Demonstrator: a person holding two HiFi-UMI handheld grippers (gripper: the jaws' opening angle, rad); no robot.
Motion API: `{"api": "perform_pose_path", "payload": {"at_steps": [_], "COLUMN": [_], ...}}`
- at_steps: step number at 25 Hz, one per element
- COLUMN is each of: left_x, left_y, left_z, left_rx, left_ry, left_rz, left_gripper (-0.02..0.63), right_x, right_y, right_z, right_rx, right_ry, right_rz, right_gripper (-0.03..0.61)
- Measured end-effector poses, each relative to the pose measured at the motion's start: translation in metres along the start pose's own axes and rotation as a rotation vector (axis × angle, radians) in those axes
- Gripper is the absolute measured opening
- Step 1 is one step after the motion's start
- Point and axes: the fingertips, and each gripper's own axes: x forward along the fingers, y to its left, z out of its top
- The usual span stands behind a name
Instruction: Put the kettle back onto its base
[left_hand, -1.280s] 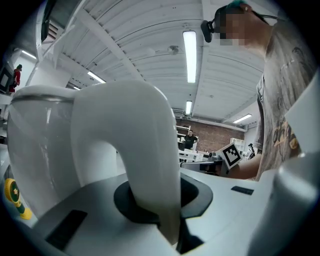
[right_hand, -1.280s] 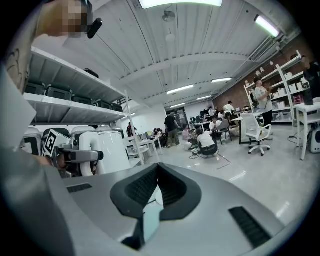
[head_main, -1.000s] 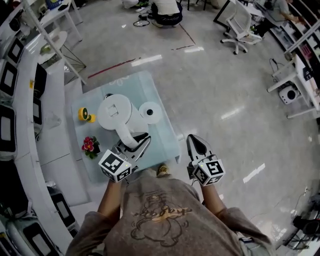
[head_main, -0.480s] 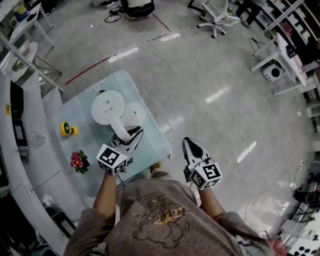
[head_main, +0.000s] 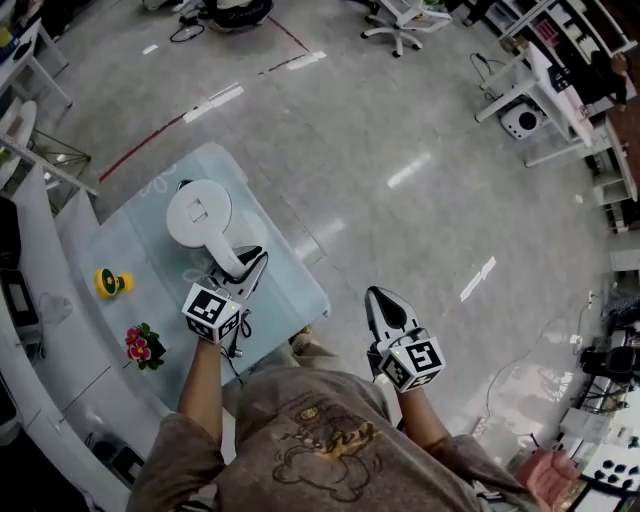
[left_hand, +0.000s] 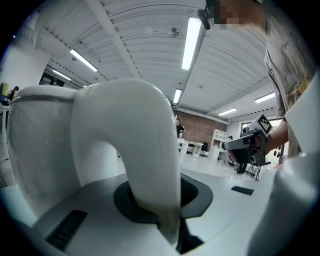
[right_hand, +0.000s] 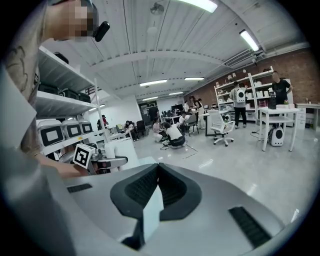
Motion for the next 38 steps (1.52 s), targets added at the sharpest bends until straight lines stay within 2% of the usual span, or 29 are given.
{"api": "perform_pose_path", "payload": {"at_steps": [7, 28, 35, 38], "left_x": [0.013, 0.03, 0.03, 0.03], "left_y": [0.007, -0.001, -0.007, -0.01], "left_z": [-0.004, -0.008, -0.011, -0.021], "left_rx": [0.0, 0.027, 0.069, 0.111], "left_ry": [-0.01, -0.037, -0.02, 0.0], "left_rz": [-0.011, -0.056, -0.053, -0.058], "left_gripper": [0.064, 0.064, 0.064, 0.064], "right_x": [-0.007, -0.004, -0.007, -0.009], "right_y": [-0.006, 0.004, 0.005, 0.002], "right_z": [-0.009, -0.026, -0.034, -0.033], "right_rx": [0.002, -0.009, -0.006, -0.005], "right_ry": [0.032, 0.067, 0.077, 0.079], "right_rz": [-0.039, -0.032, -0.034, -0.037], "right_gripper": [0.0, 0.0, 0.0, 0.0]}}
